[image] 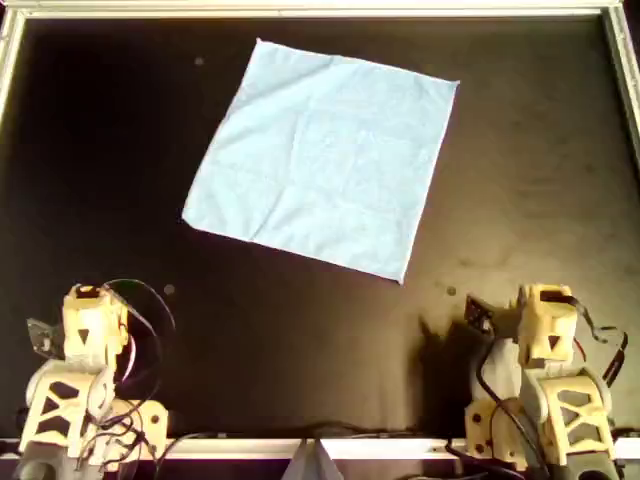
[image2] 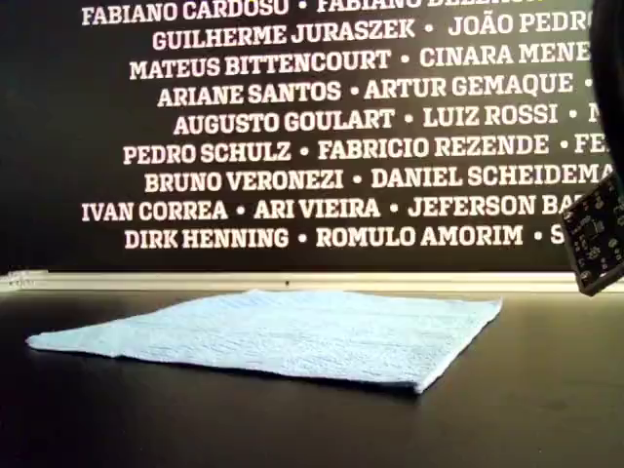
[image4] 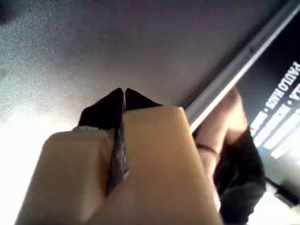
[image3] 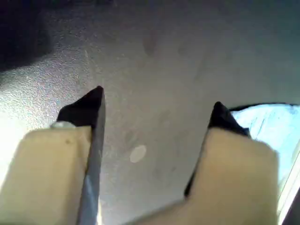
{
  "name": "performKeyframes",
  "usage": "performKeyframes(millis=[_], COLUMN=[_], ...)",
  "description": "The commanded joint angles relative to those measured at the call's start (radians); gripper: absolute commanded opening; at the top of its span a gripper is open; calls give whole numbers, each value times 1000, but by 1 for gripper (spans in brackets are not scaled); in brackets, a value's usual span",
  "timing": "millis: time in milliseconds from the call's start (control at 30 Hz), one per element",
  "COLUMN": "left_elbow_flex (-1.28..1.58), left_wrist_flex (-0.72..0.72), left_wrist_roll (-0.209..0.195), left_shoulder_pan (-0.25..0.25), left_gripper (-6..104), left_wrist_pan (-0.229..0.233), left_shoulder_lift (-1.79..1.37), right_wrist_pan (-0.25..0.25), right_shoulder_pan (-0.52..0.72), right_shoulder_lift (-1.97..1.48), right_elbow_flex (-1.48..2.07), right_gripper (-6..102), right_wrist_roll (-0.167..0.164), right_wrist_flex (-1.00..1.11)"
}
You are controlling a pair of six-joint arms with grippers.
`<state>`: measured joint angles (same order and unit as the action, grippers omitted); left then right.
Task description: Fold a cloth
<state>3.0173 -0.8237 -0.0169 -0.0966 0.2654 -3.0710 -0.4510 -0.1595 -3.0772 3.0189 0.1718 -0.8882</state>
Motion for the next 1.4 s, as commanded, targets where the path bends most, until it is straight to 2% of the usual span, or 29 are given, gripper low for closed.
performKeyframes(millis=[0,267,300,467,700,933,1033,1100,1200,1267,1333,1367], left_elbow_flex=[-12,-12,-12,-14,-35,-17,-15,-15,-15,-15,-15,-15], left_wrist_flex=[0,2,2,5,14,233,307,331,341,341,339,339], left_wrist_roll=[3,-9,-11,-11,-14,-14,-14,-14,-12,-2,-11,-11], left_shoulder_pan=[6,6,6,5,-34,-34,-34,-34,-35,-52,-77,-84], left_gripper=[79,79,80,80,80,80,80,80,79,79,79,80], left_wrist_pan=[-3,-3,-5,-6,-6,-6,-6,-6,-8,-8,-6,-6], left_shoulder_lift=[-9,-9,-9,-9,-9,-9,-8,-8,-8,-8,-8,-8], right_wrist_pan=[6,6,6,9,8,8,8,8,8,8,8,8], right_shoulder_pan=[14,5,3,-3,-170,-192,-183,-190,-190,-187,-184,-184], right_shoulder_lift=[-35,-31,-31,-31,-35,-37,-34,-29,-29,-29,-32,-32], right_elbow_flex=[15,15,14,11,-2,0,12,12,12,12,11,3], right_gripper=[-2,-2,-2,-2,-2,-2,-2,-2,-2,-2,-2,-2], right_wrist_roll=[0,-6,3,6,6,5,-9,3,3,-2,3,-8], right_wrist_flex=[0,0,0,3,175,390,469,500,522,523,523,523])
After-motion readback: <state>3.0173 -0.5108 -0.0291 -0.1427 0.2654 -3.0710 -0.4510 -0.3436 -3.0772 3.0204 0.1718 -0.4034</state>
